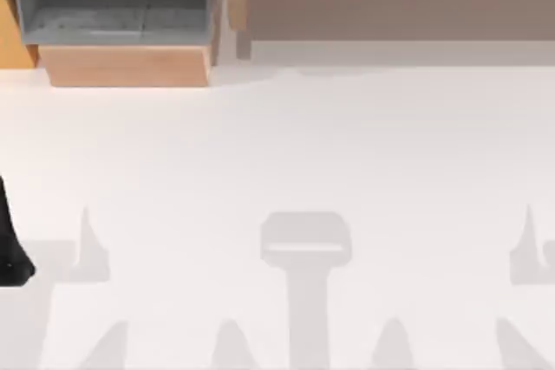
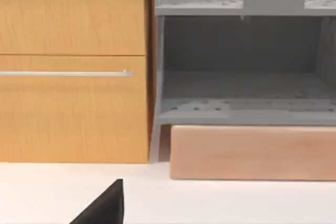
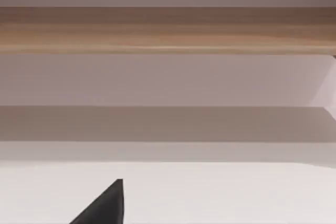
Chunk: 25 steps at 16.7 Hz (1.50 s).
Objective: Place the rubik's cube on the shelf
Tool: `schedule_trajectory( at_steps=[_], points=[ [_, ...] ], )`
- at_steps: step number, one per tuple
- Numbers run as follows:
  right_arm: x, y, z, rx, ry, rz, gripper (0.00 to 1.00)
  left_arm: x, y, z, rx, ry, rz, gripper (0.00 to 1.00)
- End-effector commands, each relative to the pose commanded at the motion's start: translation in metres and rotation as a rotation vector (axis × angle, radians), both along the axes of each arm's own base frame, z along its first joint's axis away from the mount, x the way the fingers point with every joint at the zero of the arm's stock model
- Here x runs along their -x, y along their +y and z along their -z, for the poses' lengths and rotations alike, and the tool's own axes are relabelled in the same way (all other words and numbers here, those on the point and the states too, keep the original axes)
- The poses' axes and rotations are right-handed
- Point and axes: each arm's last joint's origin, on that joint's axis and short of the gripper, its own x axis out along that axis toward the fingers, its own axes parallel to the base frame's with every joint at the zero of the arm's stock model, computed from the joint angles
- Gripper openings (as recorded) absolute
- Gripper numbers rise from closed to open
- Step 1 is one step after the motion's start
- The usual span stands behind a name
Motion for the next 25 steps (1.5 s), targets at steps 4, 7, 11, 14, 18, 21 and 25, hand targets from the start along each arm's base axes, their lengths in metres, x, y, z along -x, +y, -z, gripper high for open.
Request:
schedule_trajectory(
  at_steps=[4, 7, 11, 14, 18, 21, 25],
  points=[
    [0.0, 0.0, 0.0, 0.0, 0.0, 0.0, 1.0, -0.001, 0.001, -0.004, -0.026, -0.001, -0.004, 1.0],
    [0.0, 0.0, 0.0, 0.0, 0.0, 0.0, 1.0, -0.007, 0.004, -0.019, -0.123, 0.001, -0.01, 1.0],
    [0.0, 0.0, 0.0, 0.0, 0.0, 0.0, 1.0, -0.031, 0.012, -0.049, -0.331, 0.019, -0.006, 1.0],
    [0.0, 0.0, 0.0, 0.0, 0.0, 0.0, 1.0, -0.067, 0.024, -0.068, -0.518, 0.044, 0.008, 1.0],
    [0.0, 0.0, 0.0, 0.0, 0.0, 0.0, 1.0, -0.136, 0.052, -0.071, -0.779, 0.081, 0.04, 1.0],
    [0.0, 0.0, 0.0, 0.0, 0.0, 0.0, 1.0, -0.19, 0.081, -0.051, -0.97, 0.095, 0.065, 1.0],
    [0.0, 0.0, 0.0, 0.0, 0.0, 0.0, 1.0, -0.25, 0.122, -0.004, -1.216, 0.079, 0.079, 1.0]
  ],
)
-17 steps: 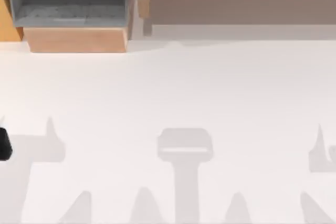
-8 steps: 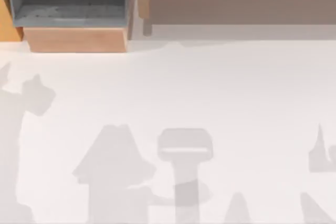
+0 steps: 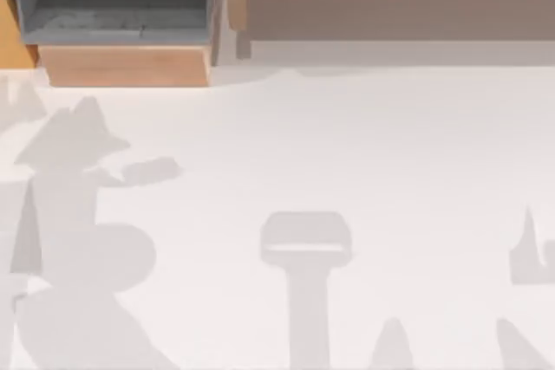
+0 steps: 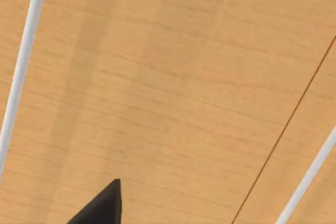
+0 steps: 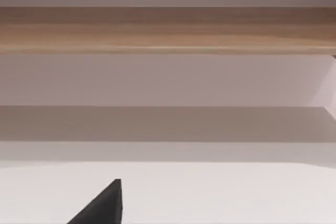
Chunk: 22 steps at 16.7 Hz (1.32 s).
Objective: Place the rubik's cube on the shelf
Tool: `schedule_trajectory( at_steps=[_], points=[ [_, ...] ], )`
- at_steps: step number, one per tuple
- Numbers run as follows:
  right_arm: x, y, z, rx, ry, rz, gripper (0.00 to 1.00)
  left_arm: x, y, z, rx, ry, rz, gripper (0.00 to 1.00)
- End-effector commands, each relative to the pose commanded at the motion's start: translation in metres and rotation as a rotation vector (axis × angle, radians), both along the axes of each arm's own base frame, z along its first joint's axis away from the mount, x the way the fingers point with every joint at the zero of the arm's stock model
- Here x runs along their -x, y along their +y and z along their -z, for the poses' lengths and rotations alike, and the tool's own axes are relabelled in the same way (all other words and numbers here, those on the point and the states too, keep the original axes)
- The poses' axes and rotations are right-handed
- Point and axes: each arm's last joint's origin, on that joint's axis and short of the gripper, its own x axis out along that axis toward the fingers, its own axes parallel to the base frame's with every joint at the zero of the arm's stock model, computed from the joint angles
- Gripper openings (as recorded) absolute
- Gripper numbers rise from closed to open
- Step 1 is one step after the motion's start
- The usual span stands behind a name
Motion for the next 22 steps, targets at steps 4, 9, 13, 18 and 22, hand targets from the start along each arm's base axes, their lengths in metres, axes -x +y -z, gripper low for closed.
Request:
schedule_trajectory(
  at_steps=[4, 9, 13, 18, 22],
  points=[
    [0.0, 0.0, 0.0, 0.0, 0.0, 0.0, 1.0, -0.036, 0.033, 0.045, -0.215, -0.054, 0.018, 1.0],
    [0.0, 0.0, 0.0, 0.0, 0.0, 0.0, 1.0, -0.052, 0.05, 0.068, -0.352, -0.109, 0.02, 1.0],
    [0.0, 0.0, 0.0, 0.0, 0.0, 0.0, 1.0, -0.052, 0.05, 0.068, -0.352, -0.109, 0.02, 1.0],
    [0.0, 0.0, 0.0, 0.0, 0.0, 0.0, 1.0, -0.063, 0.05, 0.068, -0.352, -0.109, 0.02, 1.0],
    [0.0, 0.0, 0.0, 0.0, 0.0, 0.0, 1.0, -0.077, 0.05, 0.068, -0.352, -0.109, 0.02, 1.0]
  ],
)
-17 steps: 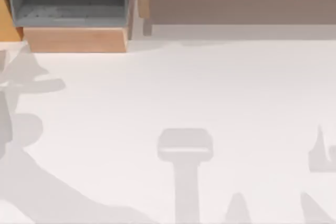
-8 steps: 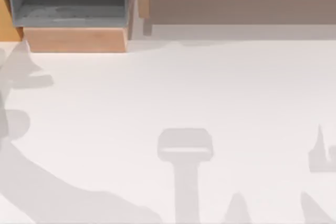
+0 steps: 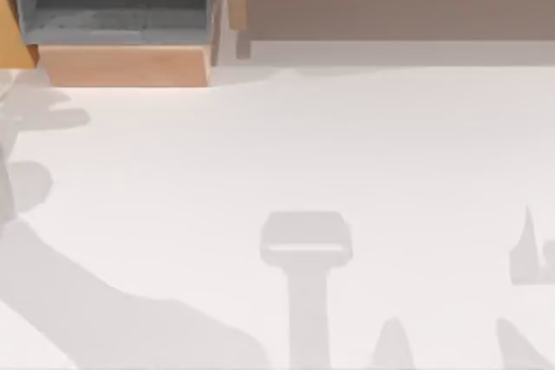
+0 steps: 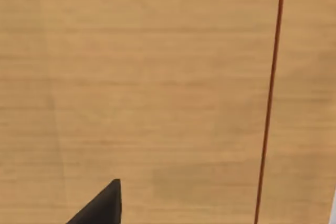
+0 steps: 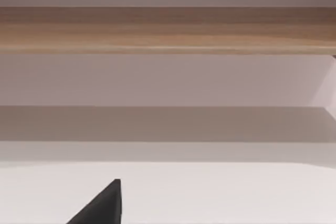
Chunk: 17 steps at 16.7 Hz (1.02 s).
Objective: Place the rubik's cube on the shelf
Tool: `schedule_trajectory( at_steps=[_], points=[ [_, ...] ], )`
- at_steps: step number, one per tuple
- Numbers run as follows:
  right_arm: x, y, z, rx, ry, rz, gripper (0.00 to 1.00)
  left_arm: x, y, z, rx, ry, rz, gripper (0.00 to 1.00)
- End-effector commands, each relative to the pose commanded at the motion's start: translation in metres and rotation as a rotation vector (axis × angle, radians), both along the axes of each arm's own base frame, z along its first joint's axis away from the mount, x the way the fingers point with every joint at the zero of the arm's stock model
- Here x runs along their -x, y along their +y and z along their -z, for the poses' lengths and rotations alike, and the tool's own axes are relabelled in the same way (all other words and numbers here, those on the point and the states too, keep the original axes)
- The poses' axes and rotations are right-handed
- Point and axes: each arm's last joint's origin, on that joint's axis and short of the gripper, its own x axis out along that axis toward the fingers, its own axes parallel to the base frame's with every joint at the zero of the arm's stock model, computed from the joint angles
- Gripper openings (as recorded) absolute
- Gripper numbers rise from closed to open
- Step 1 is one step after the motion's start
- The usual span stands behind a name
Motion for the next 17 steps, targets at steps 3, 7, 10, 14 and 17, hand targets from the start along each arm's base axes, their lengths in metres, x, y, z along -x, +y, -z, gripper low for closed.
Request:
schedule_trajectory(
  at_steps=[3, 7, 10, 14, 17],
  points=[
    [0.0, 0.0, 0.0, 0.0, 0.0, 0.0, 1.0, -0.0002, 0.0, 0.0, 0.0, 0.0, 0.0, 1.0],
    [0.0, 0.0, 0.0, 0.0, 0.0, 0.0, 1.0, -0.0002, 0.0, 0.0, 0.0, 0.0, 0.0, 0.7],
    [0.0, 0.0, 0.0, 0.0, 0.0, 0.0, 1.0, -0.0002, 0.0, 0.0, 0.0, 0.0, 0.0, 0.47],
    [0.0, 0.0, 0.0, 0.0, 0.0, 0.0, 1.0, -0.0002, 0.0, 0.0, 0.0, 0.0, 0.0, 0.17],
    [0.0, 0.0, 0.0, 0.0, 0.0, 0.0, 1.0, -0.0002, 0.0, 0.0, 0.0, 0.0, 0.0, 0.0]
  ],
)
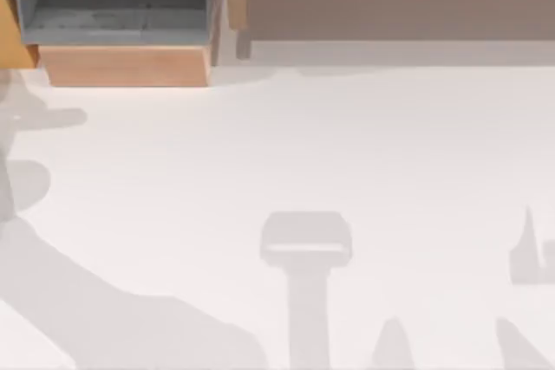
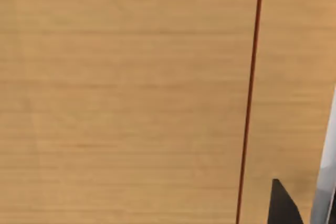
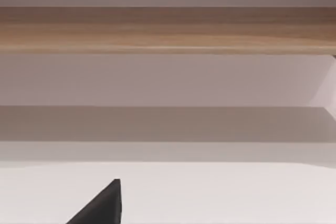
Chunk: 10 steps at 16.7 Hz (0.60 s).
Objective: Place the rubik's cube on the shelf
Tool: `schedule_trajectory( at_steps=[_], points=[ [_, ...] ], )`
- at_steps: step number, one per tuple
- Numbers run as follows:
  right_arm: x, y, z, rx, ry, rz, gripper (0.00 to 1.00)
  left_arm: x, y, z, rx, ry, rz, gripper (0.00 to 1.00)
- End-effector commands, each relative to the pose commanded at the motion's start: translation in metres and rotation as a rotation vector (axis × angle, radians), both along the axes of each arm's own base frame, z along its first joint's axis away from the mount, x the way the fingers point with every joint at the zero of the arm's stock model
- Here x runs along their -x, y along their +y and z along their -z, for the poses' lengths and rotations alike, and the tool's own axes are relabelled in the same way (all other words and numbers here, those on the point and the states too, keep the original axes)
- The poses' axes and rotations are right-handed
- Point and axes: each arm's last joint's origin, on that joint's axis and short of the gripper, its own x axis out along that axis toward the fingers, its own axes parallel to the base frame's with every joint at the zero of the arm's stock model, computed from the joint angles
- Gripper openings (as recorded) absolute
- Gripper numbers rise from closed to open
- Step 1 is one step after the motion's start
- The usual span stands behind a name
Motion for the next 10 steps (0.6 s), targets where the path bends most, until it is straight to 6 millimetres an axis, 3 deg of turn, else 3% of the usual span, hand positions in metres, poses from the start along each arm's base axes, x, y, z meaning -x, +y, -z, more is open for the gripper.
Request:
schedule_trajectory(
  at_steps=[10],
  points=[
    [0.0, 0.0, 0.0, 0.0, 0.0, 0.0, 1.0, 0.0052, 0.0037, 0.0032, 0.013, 0.011, -0.006, 0.0]
  ],
)
